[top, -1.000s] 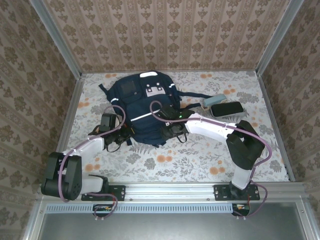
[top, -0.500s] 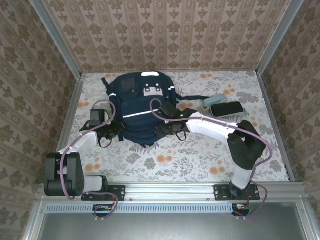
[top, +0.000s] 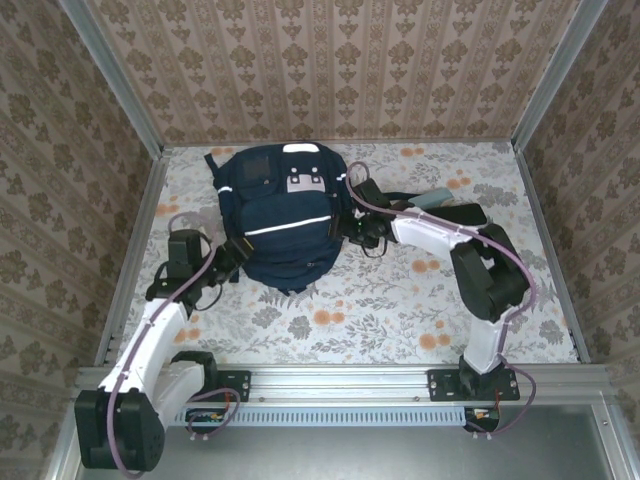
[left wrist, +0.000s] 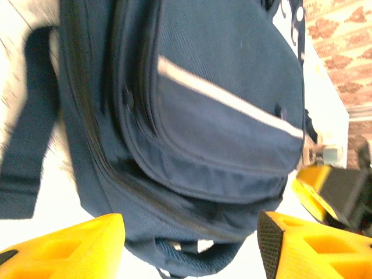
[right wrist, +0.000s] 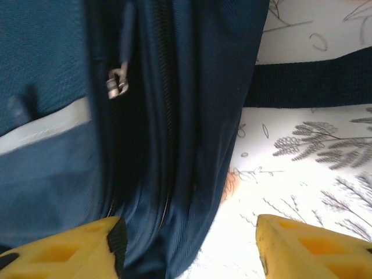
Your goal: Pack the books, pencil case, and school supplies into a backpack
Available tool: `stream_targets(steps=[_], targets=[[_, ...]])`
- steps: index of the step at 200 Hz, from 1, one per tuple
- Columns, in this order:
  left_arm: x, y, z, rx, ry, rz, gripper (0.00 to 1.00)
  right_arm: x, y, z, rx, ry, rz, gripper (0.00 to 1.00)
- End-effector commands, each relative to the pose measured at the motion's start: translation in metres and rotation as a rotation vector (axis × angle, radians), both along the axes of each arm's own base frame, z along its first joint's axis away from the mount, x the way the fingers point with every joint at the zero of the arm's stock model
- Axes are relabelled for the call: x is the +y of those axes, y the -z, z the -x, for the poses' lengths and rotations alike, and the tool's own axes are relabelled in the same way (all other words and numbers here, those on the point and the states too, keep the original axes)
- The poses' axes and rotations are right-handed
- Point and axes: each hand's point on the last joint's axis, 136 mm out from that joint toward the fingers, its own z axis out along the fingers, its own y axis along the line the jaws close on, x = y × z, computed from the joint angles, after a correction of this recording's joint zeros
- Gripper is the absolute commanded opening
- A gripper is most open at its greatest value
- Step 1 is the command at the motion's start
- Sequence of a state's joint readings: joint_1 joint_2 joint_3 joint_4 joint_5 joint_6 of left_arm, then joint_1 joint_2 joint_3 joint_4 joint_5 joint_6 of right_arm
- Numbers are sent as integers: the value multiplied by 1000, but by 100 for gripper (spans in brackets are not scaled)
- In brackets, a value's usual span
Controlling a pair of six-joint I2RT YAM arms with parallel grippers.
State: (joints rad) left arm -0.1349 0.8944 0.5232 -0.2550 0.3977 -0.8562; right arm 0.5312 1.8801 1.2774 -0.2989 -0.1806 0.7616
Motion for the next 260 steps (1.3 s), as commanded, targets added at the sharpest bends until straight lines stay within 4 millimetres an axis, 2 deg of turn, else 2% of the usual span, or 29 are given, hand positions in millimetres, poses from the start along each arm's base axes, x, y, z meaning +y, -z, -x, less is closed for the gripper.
stream_targets(steps=[1, 16, 41, 53, 81, 104, 140, 184, 226, 260], targets=[[-20, -1, 12, 46, 6, 120, 63, 28, -3, -7, 44, -19, -111, 59], [-31, -3, 17, 52, 20, 149, 63, 32, 4, -8, 64, -30, -121, 54], [-46, 3, 22, 74, 34, 165, 62, 47, 3, -2, 71, -77, -201, 30], [-50, 9, 24, 89, 31, 160, 61, 58, -7, 2, 53, -117, -262, 22], [-52, 23, 24, 118, 14, 160, 59, 79, -40, 14, -13, -198, -391, 13], [-51, 28, 21, 123, -3, 149, 59, 88, -66, 22, -51, -230, -461, 11], [-40, 29, 14, 101, -59, 107, 59, 86, -85, 31, -79, -225, -510, 8], [-35, 33, 10, 104, -99, 97, 58, 86, -94, 37, -81, -219, -555, 7], [-31, 38, 6, 112, -136, 97, 50, 89, -100, 40, -78, -232, -587, 6], [-35, 39, 0, 120, -124, 92, 41, 90, -100, 46, -75, -237, -599, 6]])
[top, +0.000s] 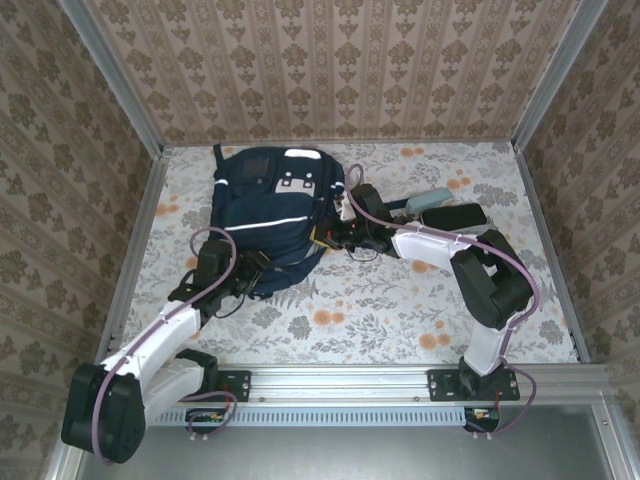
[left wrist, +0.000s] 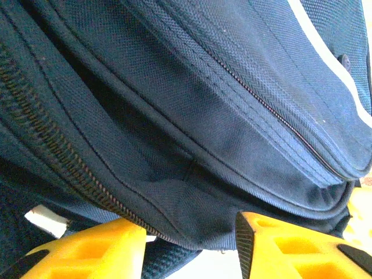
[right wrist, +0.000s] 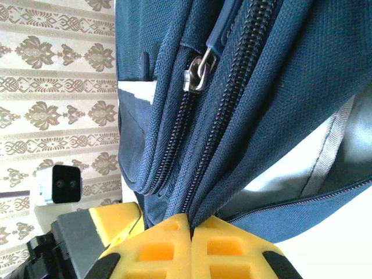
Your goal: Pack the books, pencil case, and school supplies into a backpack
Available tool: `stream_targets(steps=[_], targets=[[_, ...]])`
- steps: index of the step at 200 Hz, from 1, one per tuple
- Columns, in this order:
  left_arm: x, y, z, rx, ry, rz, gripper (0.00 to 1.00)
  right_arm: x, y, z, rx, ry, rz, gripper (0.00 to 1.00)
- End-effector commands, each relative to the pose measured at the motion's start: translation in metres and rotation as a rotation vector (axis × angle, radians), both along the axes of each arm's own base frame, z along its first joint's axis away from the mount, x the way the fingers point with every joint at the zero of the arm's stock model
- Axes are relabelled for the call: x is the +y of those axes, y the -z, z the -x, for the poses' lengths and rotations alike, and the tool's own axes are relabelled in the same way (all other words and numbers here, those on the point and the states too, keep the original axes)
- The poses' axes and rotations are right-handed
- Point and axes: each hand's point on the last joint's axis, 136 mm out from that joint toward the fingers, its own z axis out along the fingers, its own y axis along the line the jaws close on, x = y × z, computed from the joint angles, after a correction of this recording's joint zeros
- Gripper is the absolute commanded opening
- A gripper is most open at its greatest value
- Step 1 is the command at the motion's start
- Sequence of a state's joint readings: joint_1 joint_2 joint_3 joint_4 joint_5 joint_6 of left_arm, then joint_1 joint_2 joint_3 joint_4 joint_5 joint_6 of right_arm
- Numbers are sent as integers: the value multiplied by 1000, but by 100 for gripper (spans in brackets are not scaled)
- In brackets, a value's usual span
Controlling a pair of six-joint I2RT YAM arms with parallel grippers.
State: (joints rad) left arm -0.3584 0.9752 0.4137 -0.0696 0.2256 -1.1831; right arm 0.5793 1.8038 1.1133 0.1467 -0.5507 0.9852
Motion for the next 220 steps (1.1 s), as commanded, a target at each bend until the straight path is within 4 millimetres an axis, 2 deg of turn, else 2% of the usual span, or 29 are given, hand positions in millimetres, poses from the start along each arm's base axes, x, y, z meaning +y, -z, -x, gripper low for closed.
stream_targets(steps=[1, 36, 68, 101, 117, 145, 165, 182, 204, 220], targets=[[0, -2, -9, -11, -14, -4, 40, 13, -42, 14, -73, -70, -110, 6], [-6, -2, -11, 1, 32, -24, 26, 5, -31, 17, -70, -53, -74, 7], [-12, -8, -13, -14, 67, -19, 7, 2, -31, 19, -73, -47, -74, 8], [-19, -21, -14, -49, 101, 5, 0, -8, -31, 19, -91, -15, -27, 10], [-24, -31, -13, -74, 123, 29, 0, -19, -26, 20, -106, 14, 44, 19], [-36, -53, -12, -122, 169, 72, 0, -53, -6, 27, -140, 99, 242, 50], [-43, -68, -10, -155, 196, 91, 0, -66, -1, 40, -187, 123, 343, 57], [-48, -76, -9, -171, 215, 100, 0, -55, -2, 58, -267, 61, 384, 58], [-52, -82, -8, -182, 229, 105, 0, -27, 5, 81, -365, -80, 460, 58], [-54, -83, -7, -182, 234, 105, 0, -10, 10, 90, -411, -173, 500, 56]])
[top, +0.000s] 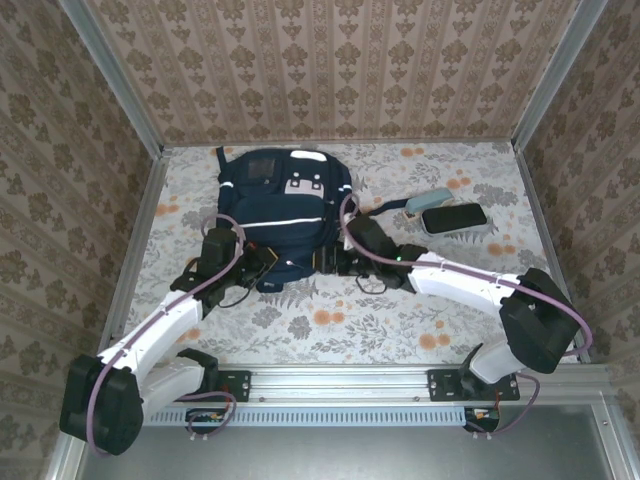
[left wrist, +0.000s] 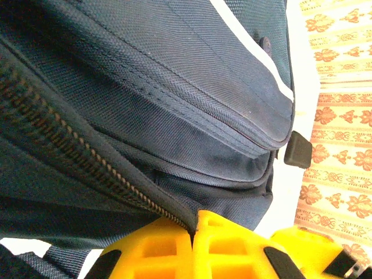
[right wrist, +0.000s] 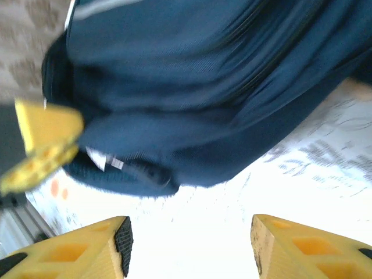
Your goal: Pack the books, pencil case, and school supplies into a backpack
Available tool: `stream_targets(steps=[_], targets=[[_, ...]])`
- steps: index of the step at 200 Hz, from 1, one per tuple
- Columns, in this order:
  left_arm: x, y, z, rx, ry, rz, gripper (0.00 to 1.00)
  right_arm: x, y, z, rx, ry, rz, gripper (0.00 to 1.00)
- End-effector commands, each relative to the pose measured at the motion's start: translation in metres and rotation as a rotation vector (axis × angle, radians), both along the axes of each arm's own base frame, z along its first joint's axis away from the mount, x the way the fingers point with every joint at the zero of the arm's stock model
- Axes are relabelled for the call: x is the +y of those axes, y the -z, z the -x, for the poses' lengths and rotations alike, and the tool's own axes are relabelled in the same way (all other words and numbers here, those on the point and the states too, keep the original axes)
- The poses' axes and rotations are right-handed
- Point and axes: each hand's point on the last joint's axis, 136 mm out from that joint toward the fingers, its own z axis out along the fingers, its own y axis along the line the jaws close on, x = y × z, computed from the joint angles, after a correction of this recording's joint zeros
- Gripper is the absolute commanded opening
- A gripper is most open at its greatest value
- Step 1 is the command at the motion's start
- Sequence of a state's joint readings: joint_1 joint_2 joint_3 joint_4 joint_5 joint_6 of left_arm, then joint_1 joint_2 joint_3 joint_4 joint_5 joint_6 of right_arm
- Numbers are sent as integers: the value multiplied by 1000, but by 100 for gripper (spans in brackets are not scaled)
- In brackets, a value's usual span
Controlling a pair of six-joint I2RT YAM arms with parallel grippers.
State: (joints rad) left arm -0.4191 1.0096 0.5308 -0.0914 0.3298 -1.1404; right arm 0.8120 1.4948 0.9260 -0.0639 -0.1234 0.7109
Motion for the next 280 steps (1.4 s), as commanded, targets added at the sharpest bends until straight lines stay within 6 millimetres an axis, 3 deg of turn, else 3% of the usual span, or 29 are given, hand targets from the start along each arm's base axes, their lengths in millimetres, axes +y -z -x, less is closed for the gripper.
stream_targets(steps=[1, 55, 108, 146, 177, 199, 210, 230, 264, 280], targets=[[-15, -44, -6, -126, 65, 55, 0, 11, 14, 8, -93, -111, 161, 56], [-18, -45, -3, -123, 79, 56, 0, 43, 20, 0, -160, -231, 238, 50], [-20, -43, -2, -118, 88, 49, 0, 46, 12, -19, -203, -193, 298, 51], [-20, -44, -2, -121, 88, 49, 0, 48, 18, -23, -180, -185, 316, 53], [-20, -44, -3, -122, 88, 51, 0, 57, 24, -19, -157, -229, 311, 42], [-20, -43, -3, -120, 88, 46, 0, 58, 27, -20, -147, -236, 321, 28], [-18, -42, -3, -118, 78, 41, 0, 55, 26, -21, -144, -222, 334, 18], [-10, -39, -3, -120, 43, 11, 0, 44, 23, -23, -150, -171, 353, 10], [10, -29, -1, -118, -23, -64, 0, 17, 24, -21, -146, -97, 398, 6], [16, -23, 0, -106, -40, -78, 0, -2, 33, -19, -121, -58, 450, 5]])
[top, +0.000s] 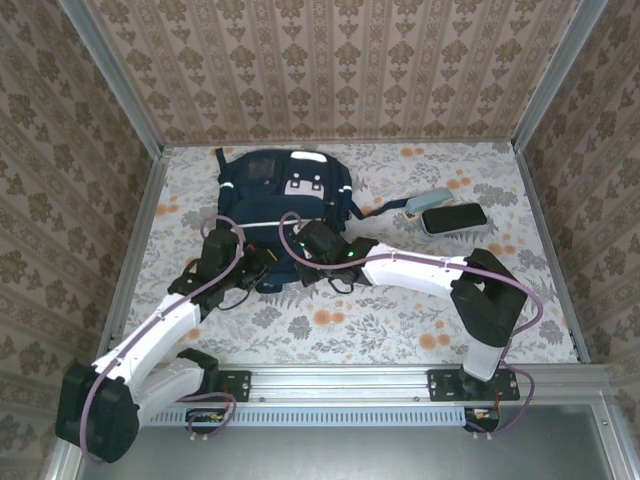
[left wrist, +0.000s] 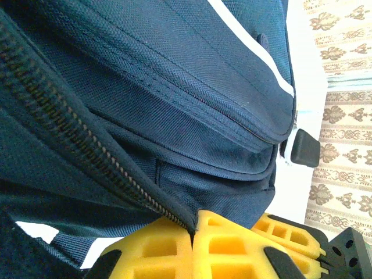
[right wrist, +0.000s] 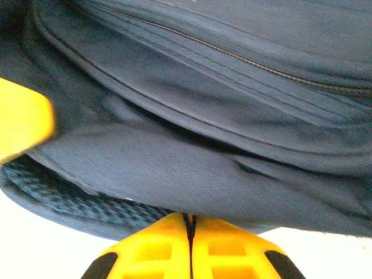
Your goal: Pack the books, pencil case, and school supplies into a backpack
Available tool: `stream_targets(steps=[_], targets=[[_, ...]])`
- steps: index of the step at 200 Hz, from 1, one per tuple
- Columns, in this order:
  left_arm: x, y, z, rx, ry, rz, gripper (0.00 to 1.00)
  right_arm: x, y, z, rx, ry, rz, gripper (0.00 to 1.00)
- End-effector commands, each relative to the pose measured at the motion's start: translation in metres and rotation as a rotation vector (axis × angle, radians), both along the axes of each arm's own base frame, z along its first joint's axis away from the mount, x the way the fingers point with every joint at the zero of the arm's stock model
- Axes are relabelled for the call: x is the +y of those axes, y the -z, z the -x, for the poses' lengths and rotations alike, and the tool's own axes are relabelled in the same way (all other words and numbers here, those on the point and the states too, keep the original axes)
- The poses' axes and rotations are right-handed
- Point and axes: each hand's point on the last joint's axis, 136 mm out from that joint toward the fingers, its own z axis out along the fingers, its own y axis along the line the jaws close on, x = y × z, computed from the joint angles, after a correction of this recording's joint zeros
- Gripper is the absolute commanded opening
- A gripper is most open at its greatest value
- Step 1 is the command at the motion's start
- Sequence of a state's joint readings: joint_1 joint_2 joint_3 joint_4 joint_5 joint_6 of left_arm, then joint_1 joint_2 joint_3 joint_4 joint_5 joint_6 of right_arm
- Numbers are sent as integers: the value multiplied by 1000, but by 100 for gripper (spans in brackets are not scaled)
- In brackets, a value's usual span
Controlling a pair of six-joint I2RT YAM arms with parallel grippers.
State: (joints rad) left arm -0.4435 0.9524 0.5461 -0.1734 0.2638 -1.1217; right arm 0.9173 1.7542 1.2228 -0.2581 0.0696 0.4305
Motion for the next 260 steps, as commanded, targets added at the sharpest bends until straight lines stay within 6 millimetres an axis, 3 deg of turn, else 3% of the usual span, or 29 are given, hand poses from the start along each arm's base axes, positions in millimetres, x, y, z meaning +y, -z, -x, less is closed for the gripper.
stream_targets(steps=[1, 36, 59, 120, 164, 198, 223, 242, 260], targets=[[10, -16, -7, -86, -22, -28, 0, -45, 12, -1, 8, 127, 116, 5], [18, -6, -3, -60, -40, -33, 0, -90, 36, -12, 59, 259, 179, 4], [23, -5, 1, -50, -44, -45, 0, -113, 44, -30, 79, 331, 192, 4], [36, 11, 28, 17, -15, -98, 0, -130, 53, -96, 89, 377, 175, 3], [36, 20, 46, 68, 26, -84, 0, -147, 61, -131, 101, 467, 180, 3], [36, 20, 52, 71, 36, -72, 0, -162, 58, -134, 113, 560, 190, 3], [32, 16, 53, 52, 71, -60, 0, -162, 54, -119, 151, 546, 173, 3], [31, 7, 54, 29, 99, -75, 36, -161, 50, -98, 184, 497, 138, 3], [31, -3, 55, -1, 132, -101, 51, -162, 45, -75, 217, 446, 107, 3]])
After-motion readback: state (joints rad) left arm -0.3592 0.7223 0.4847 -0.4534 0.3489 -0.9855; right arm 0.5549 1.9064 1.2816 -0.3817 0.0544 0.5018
